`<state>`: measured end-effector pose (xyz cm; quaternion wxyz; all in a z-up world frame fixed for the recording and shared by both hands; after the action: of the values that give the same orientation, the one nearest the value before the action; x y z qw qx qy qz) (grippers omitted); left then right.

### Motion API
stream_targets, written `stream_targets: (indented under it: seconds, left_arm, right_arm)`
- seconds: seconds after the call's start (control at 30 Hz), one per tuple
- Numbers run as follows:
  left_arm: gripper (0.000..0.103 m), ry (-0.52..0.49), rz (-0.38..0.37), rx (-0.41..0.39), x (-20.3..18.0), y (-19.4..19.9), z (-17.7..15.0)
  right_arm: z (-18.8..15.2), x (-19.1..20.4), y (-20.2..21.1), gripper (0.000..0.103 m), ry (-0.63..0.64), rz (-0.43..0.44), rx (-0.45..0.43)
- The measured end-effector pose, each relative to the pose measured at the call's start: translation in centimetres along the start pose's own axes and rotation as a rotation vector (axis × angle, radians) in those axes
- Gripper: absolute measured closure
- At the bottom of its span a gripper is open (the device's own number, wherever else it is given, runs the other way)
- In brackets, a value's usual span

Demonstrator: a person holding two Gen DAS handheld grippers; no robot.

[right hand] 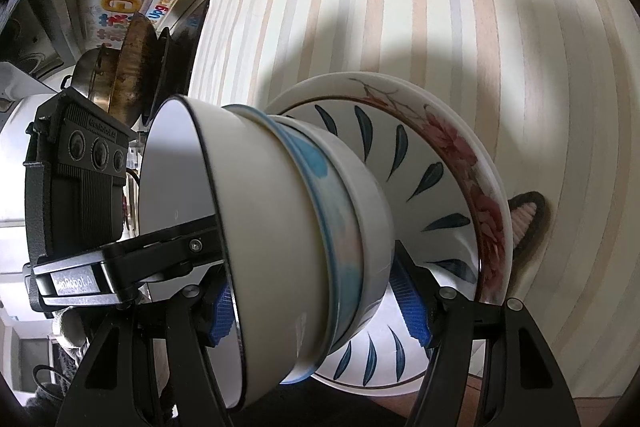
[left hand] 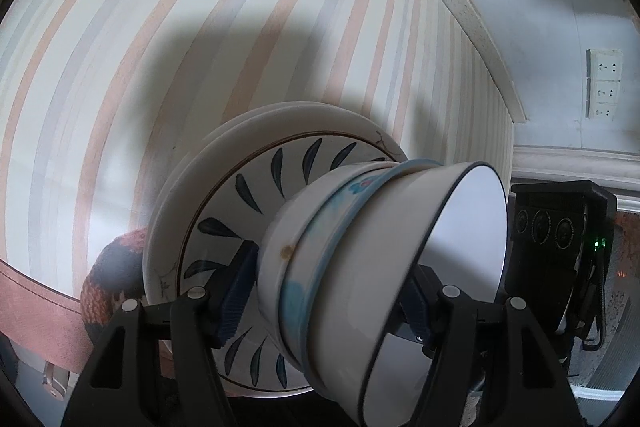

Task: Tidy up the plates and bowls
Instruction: 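Carry the nested bowls with both tools and lower them onto the plate stack, then open both tools and pull them back from the bowls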

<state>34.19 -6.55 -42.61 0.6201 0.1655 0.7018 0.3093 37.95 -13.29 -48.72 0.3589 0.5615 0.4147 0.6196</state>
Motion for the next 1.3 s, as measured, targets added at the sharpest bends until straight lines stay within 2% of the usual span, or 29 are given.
stream_targets:
  seconds: [0.23,0.37,0.53,0.6,0.8,0.87,0.93,1.03,1.17,1.3]
  left_arm:
    - [0.039,-0.024,0.007,-0.003,-0.1,0.1,-0.1]
    - [0.04,-0.097,0.115,-0.027,-0.3,1.0,0.1]
    - [0.04,-0.172,0.229,-0.089,-0.7,3.2,-0.1]
    - [0.04,-0.22,0.234,-0.115,-1.2,4.0,-0.3]
    - [0.039,-0.304,0.312,-0.198,-2.4,7.4,-1.7]
    - [0.039,-0.325,0.333,-0.229,-2.9,8.5,-2.3]
    - [0.031,-0.351,0.366,-0.271,-3.4,9.6,-2.8]
    - [0.016,-0.401,0.403,-0.332,-4.3,11.2,-3.5]
    - [0.006,-0.463,0.427,-0.394,-5.7,13.4,-5.3]
    - [0.005,-0.515,0.433,-0.446,-7.3,15.5,-7.5]
  right_arm:
    - [0.0,0.0,-0.1,0.034,0.001,0.001,0.002]
    - [0.0,0.1,0.1,0.034,0.016,-0.019,-0.006]
    - [-0.1,0.1,1.3,0.033,0.054,-0.088,-0.041]
    - [-0.3,0.2,2.2,0.033,0.067,-0.113,-0.067]
    - [-1.4,1.1,6.3,0.033,0.085,-0.159,-0.17]
    - [-2.1,1.6,8.2,0.029,0.094,-0.2,-0.226]
    - [-2.8,2.0,9.9,0.017,0.095,-0.235,-0.278]
    - [-4.0,2.6,12.5,0.014,0.078,-0.317,-0.363]
    - [-6.1,3.4,15.6,0.012,0.046,-0.42,-0.472]
    - [-8.4,4.3,18.4,0.011,-0.004,-0.444,-0.549]
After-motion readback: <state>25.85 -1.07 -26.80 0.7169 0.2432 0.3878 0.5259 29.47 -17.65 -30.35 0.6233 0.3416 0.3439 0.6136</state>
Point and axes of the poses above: each gripper's, at about its wrist camera, not at the fingertips, and y roughly against the way its jaws point, x to its left, z to its top, the point moved 10 cm from there along -y, roughly the way its jaws point, and after that the axes turned 14 degrees about -z, right-handed, at the moved point
